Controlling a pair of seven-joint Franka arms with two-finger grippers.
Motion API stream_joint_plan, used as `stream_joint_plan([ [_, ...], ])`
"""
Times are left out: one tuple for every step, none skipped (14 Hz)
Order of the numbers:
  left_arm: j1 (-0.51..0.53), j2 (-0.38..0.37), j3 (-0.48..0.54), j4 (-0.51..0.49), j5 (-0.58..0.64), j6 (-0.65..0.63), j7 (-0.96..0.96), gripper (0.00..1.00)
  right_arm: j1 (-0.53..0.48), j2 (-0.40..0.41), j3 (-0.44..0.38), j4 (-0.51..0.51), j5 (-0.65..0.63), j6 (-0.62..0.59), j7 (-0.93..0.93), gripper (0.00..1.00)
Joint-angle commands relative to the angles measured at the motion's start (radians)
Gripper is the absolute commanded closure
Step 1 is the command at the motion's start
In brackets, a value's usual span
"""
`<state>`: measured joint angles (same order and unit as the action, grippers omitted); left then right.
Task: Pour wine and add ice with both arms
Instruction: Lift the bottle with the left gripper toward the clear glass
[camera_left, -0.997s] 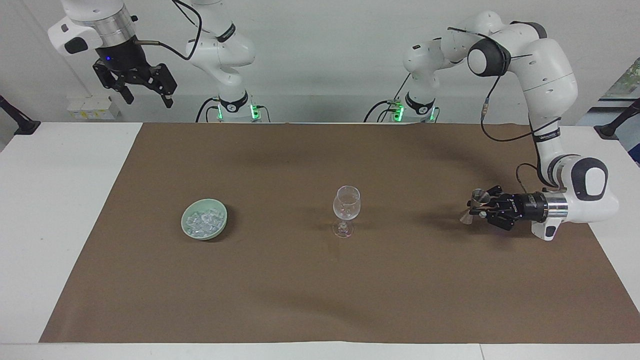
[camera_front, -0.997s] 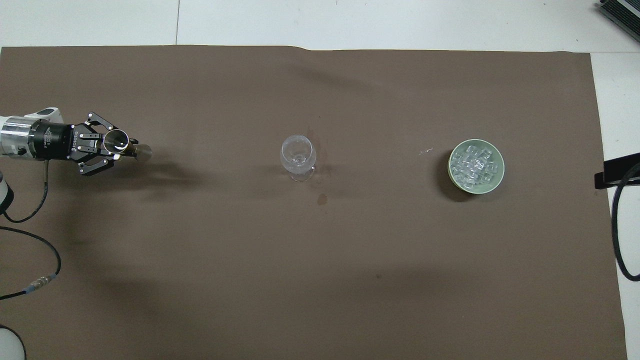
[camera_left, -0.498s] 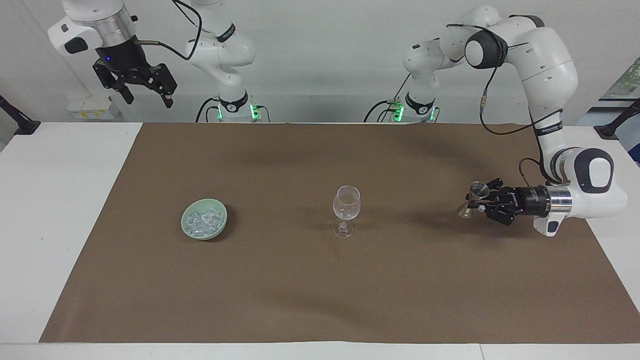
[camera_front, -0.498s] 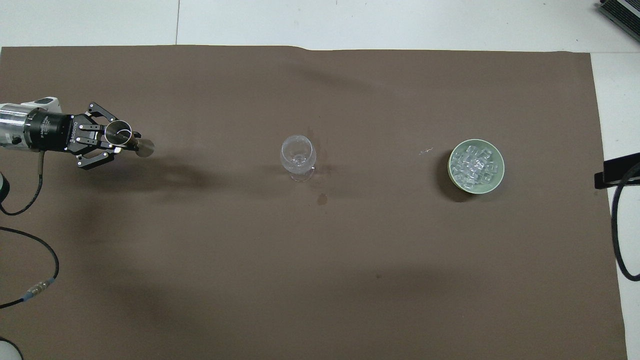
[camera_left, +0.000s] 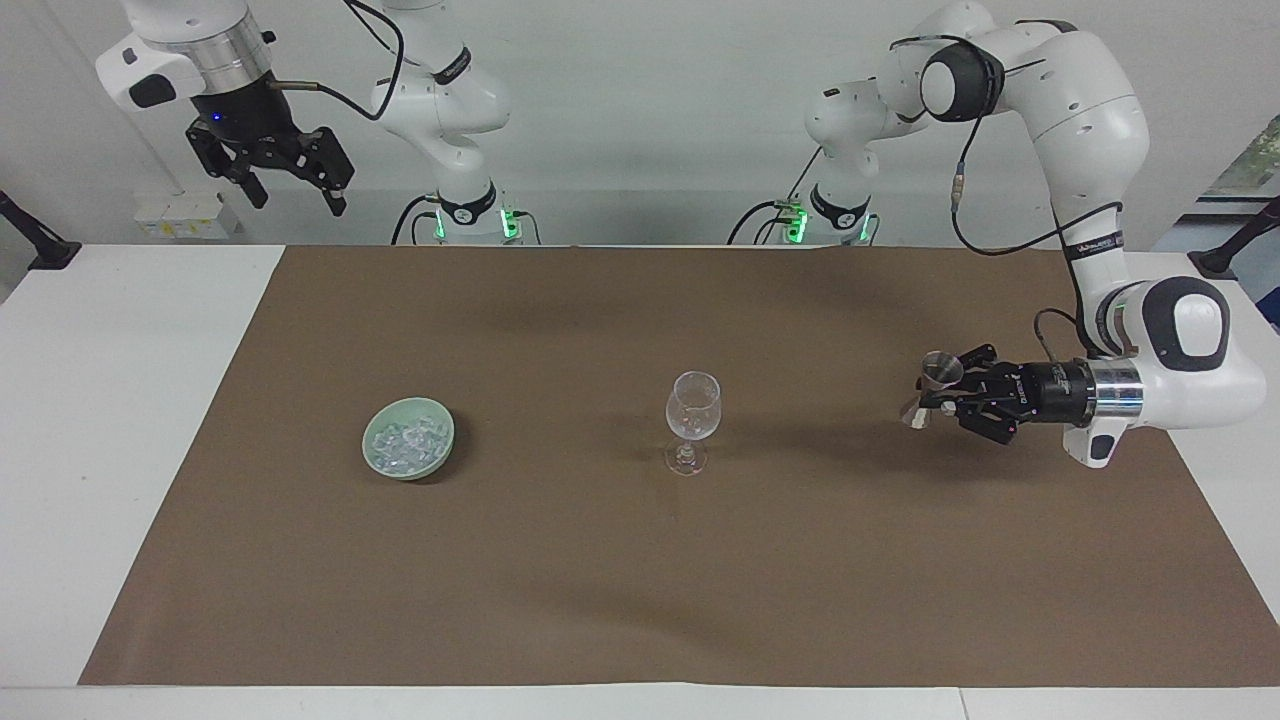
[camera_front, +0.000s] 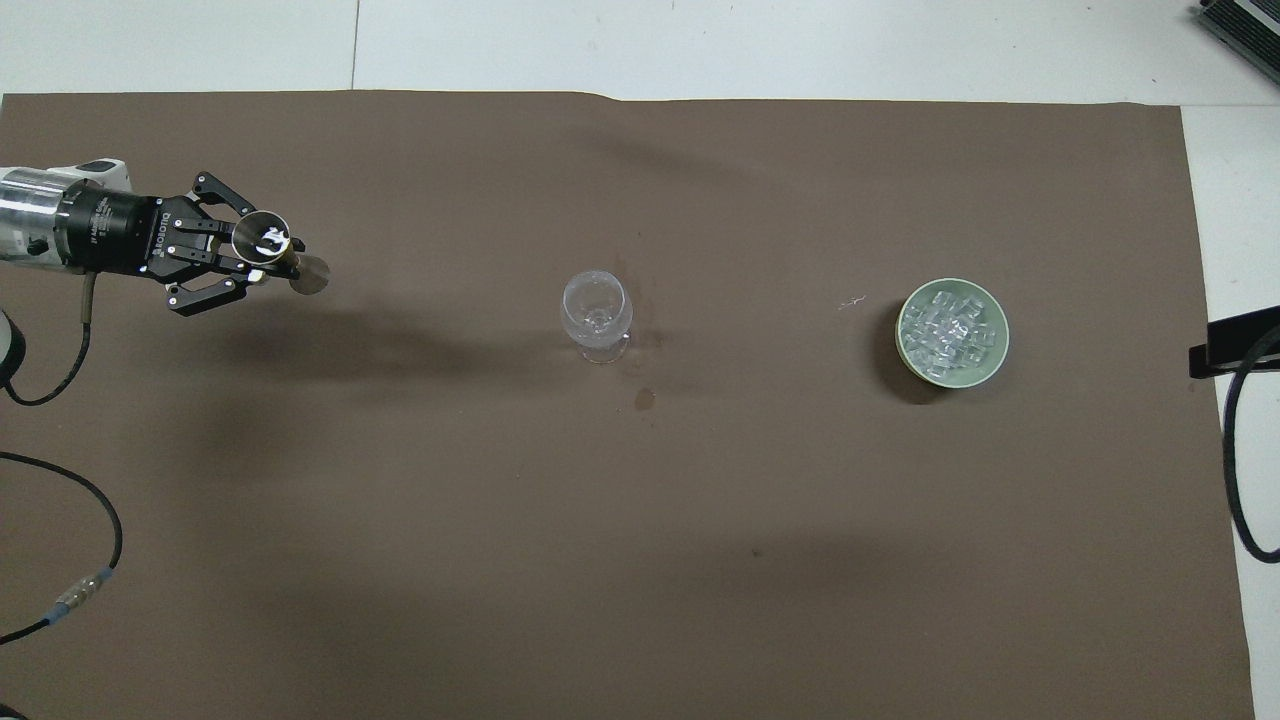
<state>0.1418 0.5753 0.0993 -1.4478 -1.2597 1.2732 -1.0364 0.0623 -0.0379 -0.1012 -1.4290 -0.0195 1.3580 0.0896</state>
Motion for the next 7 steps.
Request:
stream_joint_plan([
  [-0.019, -0.054, -0.029, -0.009, 0.034, 0.050, -0.063, 1.00, -0.006, -0.020, 0.002, -0.025, 0.009, 0.013, -0.016, 0.00],
  [-0.022, -0.064, -0.038, -0.009, 0.034, 0.067, -0.083, 1.00, -0.006, -0.020, 0.002, -0.025, 0.009, 0.012, -0.016, 0.00],
  [-0.030, -0.071, -0.050, -0.009, 0.039, 0.081, -0.112, 1.00, -0.006, -0.020, 0.002, -0.025, 0.009, 0.013, -0.016, 0.00],
  [-0.033, -0.077, -0.062, -0.009, 0.049, 0.098, -0.134, 1.00, -0.006, -0.020, 0.002, -0.025, 0.009, 0.013, -0.016, 0.00],
  [-0.039, -0.093, -0.082, -0.011, 0.056, 0.119, -0.157, 1.00, -0.006, -0.020, 0.002, -0.025, 0.009, 0.013, -0.016, 0.00],
  [-0.042, -0.103, -0.088, -0.017, 0.056, 0.141, -0.183, 1.00, -0.006, -0.020, 0.002, -0.025, 0.009, 0.013, -0.014, 0.00],
  [-0.048, -0.106, -0.098, -0.017, 0.056, 0.152, -0.200, 1.00, -0.006, -0.020, 0.002, -0.025, 0.009, 0.013, -0.016, 0.00],
])
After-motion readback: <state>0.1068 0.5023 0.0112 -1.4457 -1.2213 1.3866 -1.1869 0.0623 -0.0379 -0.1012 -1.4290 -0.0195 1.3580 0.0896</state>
